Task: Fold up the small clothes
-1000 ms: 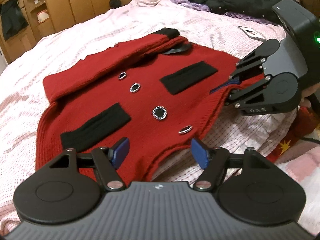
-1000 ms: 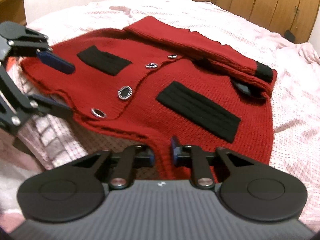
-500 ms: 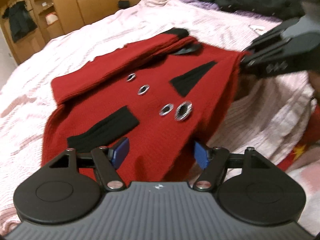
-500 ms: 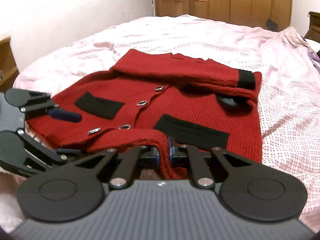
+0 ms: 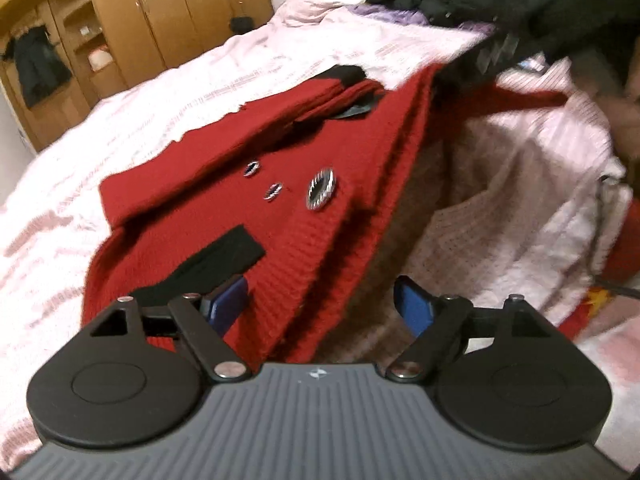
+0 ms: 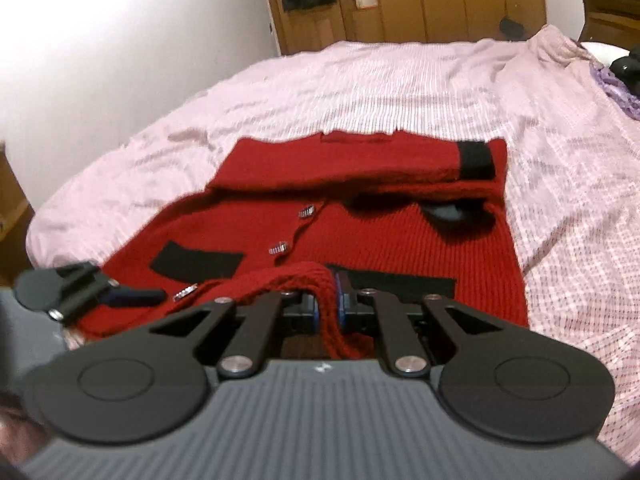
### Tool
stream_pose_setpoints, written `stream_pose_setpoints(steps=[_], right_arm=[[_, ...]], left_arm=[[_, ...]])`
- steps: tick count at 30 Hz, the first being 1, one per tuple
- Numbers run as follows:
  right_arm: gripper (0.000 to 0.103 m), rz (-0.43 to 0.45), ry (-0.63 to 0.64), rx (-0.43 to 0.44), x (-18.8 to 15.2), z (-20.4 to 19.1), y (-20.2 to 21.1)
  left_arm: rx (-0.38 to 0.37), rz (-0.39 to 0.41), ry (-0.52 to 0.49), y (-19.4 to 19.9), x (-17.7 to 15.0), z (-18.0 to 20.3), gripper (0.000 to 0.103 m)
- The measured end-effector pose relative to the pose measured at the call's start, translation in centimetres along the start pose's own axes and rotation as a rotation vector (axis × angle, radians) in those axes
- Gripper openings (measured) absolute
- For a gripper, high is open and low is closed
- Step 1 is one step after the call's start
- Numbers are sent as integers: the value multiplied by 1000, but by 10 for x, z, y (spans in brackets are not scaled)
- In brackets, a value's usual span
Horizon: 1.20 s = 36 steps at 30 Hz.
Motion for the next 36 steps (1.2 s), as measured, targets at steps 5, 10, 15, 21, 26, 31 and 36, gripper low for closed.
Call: stream_pose_setpoints(steps=[5, 10, 15, 21, 26, 31, 36], right_arm=[[11, 18, 34, -31, -4, -1, 5], [11, -48, 116, -79, -24, -7, -6], [13, -152, 229, -221, -53, -14, -29], [33, -164, 300, -396, -72, -6, -31], [31, -125, 219, -390, -71, 10, -22], [10, -46, 144, -343, -61, 17, -10], [9, 75, 106, -340, -35, 19, 5]], left_arm=[[194, -69, 22, -17, -9, -18, 85], [355, -119, 88, -21, -30, -55, 85], [329, -155, 193, -27, -41, -87, 85], [327, -125, 171, -24, -45, -89, 85], [322, -90, 124, -21, -43, -79, 75], [218, -70, 130, -13, -37, -74, 16], [167, -4, 220, 3, -16, -92, 11]])
Point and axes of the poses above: each gripper's, at about its wrist camera, not at the fingertips, and y roughly against the way its jaws point, z to its right, x to its top, the point moved 2 cm from there along -y, roughly the way its jaws point, and after that the axes turned 12 degrees about -z, right-handed, at the moved point
